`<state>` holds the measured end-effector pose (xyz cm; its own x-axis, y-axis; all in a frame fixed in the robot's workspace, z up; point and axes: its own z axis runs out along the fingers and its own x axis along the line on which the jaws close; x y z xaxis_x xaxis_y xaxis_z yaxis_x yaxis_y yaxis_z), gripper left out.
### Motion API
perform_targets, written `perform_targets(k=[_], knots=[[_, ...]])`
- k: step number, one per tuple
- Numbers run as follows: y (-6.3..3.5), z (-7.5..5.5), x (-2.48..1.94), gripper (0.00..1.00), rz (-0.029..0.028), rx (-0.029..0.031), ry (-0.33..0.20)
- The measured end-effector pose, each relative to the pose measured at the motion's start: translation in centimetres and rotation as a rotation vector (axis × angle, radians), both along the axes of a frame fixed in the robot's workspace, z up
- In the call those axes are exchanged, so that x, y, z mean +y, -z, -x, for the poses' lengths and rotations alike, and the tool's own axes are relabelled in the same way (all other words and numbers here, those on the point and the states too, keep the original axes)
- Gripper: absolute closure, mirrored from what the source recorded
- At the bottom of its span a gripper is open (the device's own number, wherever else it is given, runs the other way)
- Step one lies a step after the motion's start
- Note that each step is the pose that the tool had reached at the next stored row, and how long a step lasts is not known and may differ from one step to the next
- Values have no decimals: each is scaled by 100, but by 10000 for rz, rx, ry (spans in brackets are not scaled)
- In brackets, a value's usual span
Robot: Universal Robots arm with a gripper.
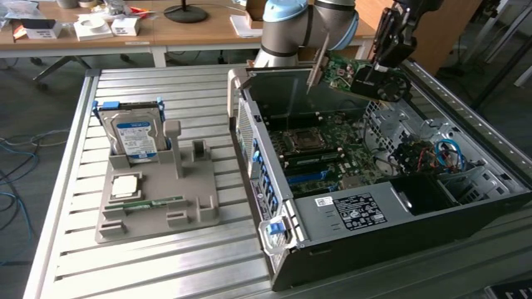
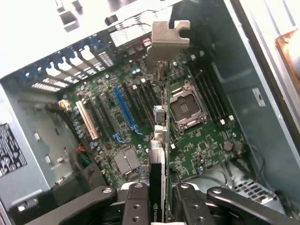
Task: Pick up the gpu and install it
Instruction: 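Insert the gpu into the slot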
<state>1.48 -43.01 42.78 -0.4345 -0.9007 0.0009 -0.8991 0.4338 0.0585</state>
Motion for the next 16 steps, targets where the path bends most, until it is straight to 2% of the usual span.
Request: perform_targets(k=[16], knots=[[23,-1,0,74,-1,0,-2917]])
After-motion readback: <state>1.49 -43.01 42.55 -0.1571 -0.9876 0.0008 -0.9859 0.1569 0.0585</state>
